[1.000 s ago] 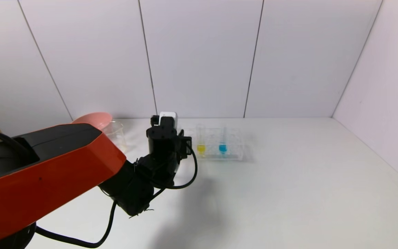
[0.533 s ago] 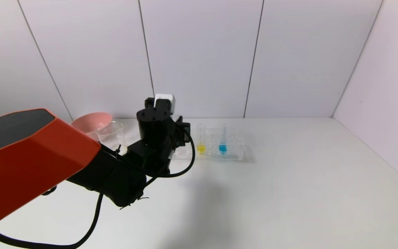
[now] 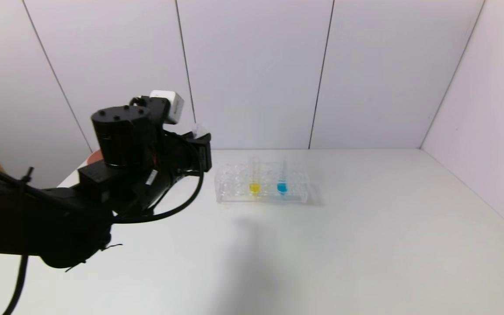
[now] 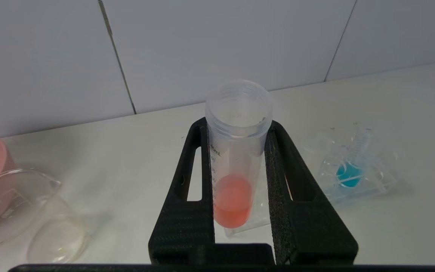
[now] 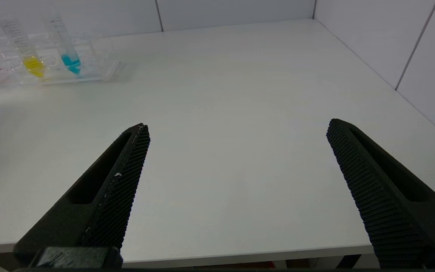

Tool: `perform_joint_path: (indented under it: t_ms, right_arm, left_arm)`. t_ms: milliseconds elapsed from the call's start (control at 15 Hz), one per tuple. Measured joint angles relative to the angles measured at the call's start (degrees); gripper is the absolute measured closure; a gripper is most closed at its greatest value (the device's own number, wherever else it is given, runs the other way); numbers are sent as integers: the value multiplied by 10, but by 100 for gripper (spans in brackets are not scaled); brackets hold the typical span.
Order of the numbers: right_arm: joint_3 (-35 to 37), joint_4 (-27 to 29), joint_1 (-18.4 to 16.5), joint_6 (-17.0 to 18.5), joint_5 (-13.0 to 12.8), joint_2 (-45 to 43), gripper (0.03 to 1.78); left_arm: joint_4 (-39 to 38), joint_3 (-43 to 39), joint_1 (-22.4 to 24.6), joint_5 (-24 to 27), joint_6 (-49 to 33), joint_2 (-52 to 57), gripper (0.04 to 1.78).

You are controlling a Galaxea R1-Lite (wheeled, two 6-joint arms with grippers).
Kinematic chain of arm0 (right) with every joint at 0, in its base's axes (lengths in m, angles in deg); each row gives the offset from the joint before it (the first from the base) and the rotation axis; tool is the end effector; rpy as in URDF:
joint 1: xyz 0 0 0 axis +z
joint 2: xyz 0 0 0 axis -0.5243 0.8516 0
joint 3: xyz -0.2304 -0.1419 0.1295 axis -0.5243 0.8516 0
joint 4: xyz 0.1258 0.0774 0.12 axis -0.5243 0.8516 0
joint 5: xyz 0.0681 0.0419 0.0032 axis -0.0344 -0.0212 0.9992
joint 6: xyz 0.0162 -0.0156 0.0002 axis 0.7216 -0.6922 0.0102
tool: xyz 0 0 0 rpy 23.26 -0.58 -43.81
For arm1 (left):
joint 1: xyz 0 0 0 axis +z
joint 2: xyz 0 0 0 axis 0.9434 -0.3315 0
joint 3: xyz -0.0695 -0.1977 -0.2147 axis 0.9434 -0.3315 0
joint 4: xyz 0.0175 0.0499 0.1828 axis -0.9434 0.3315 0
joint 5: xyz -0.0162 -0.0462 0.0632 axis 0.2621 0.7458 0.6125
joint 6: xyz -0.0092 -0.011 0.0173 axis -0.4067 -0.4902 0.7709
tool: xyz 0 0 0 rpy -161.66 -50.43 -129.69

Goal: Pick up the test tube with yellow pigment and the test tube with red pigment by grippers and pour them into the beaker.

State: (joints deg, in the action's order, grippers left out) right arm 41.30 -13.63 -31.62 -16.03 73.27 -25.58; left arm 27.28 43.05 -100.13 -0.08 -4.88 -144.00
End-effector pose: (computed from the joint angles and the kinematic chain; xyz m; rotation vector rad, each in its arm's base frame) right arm -0.0228 -0.0010 0.0758 0.0871 -0.0055 -0.0373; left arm 0.2763 -0.1504 0.2094 -0.0401 0.0138 -0.2899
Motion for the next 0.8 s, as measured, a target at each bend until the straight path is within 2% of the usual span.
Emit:
perform_joint_path:
  t_ms: [333, 533, 667, 800]
  right_arm:
    - [0, 0, 0, 0, 0, 0, 10]
    - [0, 0, 0, 0, 0, 0, 10]
    - [0, 0, 0, 0, 0, 0, 10]
    - [0, 0, 0, 0, 0, 0, 10]
  left_arm:
    - [156, -19, 213, 239, 21, 118, 140]
    - [252, 24, 340, 391, 76, 138, 140]
    - [322, 81, 394, 466, 133, 119, 140]
    - [398, 151, 424, 504, 193, 88, 140]
